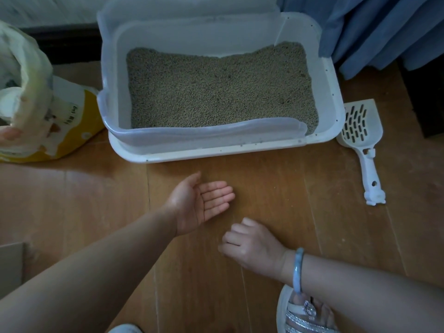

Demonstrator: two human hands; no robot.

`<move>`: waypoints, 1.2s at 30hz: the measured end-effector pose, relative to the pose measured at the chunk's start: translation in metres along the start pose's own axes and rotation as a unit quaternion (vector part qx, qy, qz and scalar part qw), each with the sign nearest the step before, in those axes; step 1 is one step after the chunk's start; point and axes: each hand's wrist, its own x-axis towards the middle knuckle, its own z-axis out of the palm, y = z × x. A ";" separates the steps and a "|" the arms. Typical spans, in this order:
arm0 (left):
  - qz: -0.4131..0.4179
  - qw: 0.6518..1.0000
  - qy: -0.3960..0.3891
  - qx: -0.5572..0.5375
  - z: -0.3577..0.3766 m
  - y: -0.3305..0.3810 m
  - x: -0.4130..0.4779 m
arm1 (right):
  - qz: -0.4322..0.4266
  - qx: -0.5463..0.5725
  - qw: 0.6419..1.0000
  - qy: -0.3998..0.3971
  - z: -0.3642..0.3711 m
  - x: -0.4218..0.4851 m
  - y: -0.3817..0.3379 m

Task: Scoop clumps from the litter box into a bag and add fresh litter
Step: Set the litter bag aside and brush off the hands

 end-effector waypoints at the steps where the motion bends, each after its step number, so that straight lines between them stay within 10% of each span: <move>1: -0.001 1.000 0.000 0.000 0.000 0.000 0.000 | -0.004 -0.007 1.000 0.000 0.001 0.000 0.000; 13: -0.018 0.998 -0.041 -0.032 -0.001 -0.002 0.001 | 0.020 -0.042 0.999 0.011 0.002 -0.001 0.005; 21: -0.029 0.995 -0.084 -0.042 -0.004 -0.005 0.001 | 0.257 0.038 0.955 0.144 -0.046 0.031 0.022; 36: -0.004 0.996 -0.081 -0.038 -0.004 0.002 -0.004 | 0.176 0.039 0.979 0.092 -0.041 0.005 0.025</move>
